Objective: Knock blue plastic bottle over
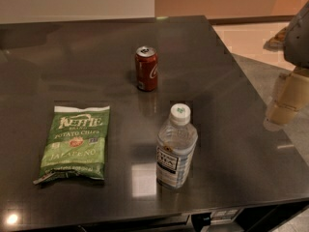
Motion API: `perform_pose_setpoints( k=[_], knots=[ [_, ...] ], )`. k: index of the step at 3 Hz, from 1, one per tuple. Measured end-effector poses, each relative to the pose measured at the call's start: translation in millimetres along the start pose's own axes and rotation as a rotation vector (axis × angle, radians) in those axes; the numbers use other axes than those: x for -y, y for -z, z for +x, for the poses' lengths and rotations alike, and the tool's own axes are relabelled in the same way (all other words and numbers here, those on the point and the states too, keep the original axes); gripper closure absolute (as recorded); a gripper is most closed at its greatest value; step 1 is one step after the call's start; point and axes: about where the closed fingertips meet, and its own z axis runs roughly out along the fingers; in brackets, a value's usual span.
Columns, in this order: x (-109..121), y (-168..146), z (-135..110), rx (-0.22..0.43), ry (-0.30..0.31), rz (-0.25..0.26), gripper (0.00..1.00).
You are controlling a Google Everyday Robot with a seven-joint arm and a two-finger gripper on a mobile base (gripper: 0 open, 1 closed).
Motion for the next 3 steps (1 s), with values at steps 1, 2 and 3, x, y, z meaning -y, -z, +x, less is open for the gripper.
perform_pose_setpoints(
  k=[1, 2, 3],
  knots=[
    [0.0, 0.0, 0.0, 0.000, 0.000, 0.000, 0.00],
    [0.7, -1.7, -9.3, 0.028, 0.013, -0.016, 0.00],
    [-11.2, -7.6, -27.8, 0.114, 0.051, -0.053, 0.00]
  ],
)
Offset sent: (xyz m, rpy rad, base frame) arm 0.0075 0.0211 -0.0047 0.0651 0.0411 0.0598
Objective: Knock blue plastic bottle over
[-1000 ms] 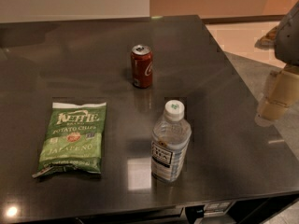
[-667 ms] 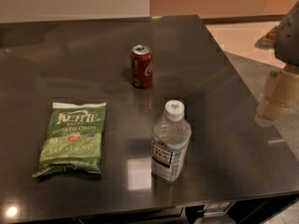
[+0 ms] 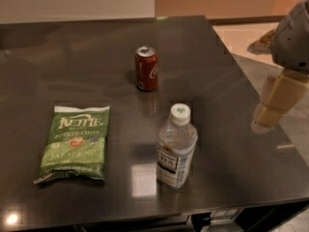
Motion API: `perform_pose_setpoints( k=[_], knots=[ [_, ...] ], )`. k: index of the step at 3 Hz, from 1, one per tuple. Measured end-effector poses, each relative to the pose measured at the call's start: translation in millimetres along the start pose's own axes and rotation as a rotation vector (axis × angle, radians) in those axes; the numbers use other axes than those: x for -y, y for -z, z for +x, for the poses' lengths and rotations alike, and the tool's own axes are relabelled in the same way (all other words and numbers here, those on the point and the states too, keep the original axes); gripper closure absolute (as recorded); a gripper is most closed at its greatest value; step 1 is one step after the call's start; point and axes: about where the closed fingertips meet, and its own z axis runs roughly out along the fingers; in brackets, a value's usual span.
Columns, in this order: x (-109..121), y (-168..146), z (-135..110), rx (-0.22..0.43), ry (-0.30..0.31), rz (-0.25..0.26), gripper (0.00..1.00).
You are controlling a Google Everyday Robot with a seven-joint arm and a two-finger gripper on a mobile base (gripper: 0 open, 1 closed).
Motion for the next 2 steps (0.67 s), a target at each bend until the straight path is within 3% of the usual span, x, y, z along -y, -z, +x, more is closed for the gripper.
perform_pose_setpoints(
  k=[1, 2],
  knots=[
    [-23.3, -11.4, -27.0, 0.112, 0.064, -0.055, 0.00],
    [-55.5, -24.7, -54.1, 0.231, 0.144, -0.145, 0.00]
  ],
)
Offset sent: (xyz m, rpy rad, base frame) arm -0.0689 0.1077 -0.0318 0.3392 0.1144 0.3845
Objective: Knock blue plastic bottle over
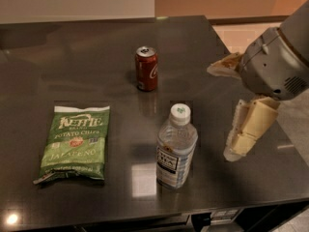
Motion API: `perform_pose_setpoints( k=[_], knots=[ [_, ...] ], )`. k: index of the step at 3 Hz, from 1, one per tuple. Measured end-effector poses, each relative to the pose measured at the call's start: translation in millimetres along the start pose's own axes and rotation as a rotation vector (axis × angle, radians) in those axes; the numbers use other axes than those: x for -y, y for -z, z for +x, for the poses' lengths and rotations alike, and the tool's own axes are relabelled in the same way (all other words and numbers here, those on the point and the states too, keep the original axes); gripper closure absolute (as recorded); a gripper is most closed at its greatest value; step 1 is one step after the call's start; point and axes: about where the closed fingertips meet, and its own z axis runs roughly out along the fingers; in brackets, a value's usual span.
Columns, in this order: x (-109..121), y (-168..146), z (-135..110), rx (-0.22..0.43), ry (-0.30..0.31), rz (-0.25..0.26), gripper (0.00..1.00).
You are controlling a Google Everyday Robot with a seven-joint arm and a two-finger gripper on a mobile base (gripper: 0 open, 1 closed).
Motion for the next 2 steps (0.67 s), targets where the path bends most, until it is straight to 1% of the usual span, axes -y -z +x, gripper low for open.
perform_pose_setpoints(
  k=[1, 2],
  knots=[
    [-23.6, -18.7, -23.2, 0.094, 0.067, -0.095, 0.00],
    [-37.6, -28.9, -44.0, 0.165, 0.114, -0.146, 0.00]
  ],
)
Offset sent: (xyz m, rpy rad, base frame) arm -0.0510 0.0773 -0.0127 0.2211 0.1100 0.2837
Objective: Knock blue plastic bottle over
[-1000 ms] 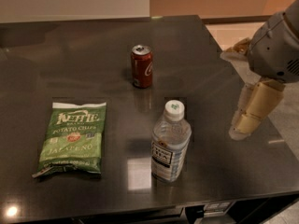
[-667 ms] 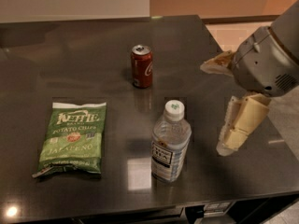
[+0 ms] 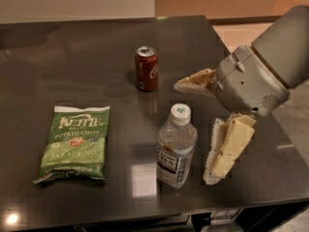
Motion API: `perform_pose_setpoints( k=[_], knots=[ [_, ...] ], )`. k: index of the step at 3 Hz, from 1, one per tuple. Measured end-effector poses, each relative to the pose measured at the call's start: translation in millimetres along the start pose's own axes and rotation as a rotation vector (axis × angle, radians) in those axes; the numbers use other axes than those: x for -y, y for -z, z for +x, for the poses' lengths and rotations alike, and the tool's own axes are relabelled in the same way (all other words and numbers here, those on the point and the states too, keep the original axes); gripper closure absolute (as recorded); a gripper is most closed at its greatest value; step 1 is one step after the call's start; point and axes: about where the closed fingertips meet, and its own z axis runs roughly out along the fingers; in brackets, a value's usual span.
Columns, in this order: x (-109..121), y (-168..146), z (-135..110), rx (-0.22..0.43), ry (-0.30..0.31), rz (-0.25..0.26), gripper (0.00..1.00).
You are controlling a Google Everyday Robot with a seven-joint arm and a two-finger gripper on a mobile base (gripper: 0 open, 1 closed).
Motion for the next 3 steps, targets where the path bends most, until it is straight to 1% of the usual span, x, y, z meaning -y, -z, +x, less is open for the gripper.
perform_pose_setpoints(
  k=[1, 2, 3],
  knots=[
    [-5.1, -10.9, -9.4, 0.040, 0.021, -0.026, 0.00],
    [-6.3, -18.9, -12.7, 0.062, 0.020, -0.036, 0.16],
    [-6.9, -21.2, -15.4, 0.070, 0.014, -0.042, 0.39]
  ],
)
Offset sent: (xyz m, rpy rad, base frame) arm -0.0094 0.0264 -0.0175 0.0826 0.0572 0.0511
